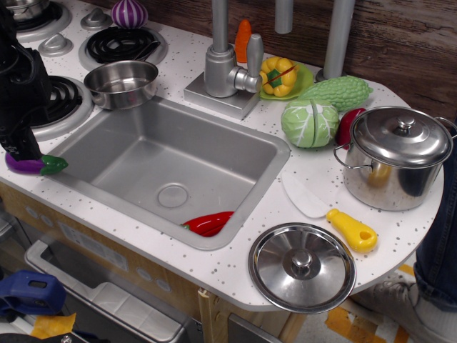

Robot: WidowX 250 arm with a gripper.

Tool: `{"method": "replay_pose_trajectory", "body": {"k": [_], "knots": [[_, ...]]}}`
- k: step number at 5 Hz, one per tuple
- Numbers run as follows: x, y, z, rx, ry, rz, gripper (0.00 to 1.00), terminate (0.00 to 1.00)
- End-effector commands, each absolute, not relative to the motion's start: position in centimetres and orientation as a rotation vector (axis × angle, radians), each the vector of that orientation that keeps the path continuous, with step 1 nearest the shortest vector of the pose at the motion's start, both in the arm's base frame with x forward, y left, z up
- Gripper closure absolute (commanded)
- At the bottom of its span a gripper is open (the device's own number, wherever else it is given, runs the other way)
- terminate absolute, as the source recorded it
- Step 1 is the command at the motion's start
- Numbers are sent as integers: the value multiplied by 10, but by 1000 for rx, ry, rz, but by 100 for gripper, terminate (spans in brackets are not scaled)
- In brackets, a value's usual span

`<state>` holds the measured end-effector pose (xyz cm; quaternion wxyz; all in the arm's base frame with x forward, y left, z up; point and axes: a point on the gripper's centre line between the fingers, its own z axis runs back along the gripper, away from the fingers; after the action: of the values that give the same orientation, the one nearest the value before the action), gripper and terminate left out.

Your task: Put eggplant in pot or pan

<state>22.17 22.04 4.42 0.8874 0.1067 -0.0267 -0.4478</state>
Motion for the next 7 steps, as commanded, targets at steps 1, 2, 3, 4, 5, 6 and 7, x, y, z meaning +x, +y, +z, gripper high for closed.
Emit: {"method": "replay_pose_trajectory", "body": {"k": [1,2,3,4,5,6,7], "knots": [[222,220,44,222,-56,-931,0,0],[222,222,36,205,-77,-939,0,0],[222,223,25,197,-109,-940,0,0],[222,225,13,150,-134,-924,0,0],[219,227,8,140,-139,-911,0,0],[218,229,-1,143,-150,-892,0,0],[219,227,0,157,-144,-886,100,0]]}}
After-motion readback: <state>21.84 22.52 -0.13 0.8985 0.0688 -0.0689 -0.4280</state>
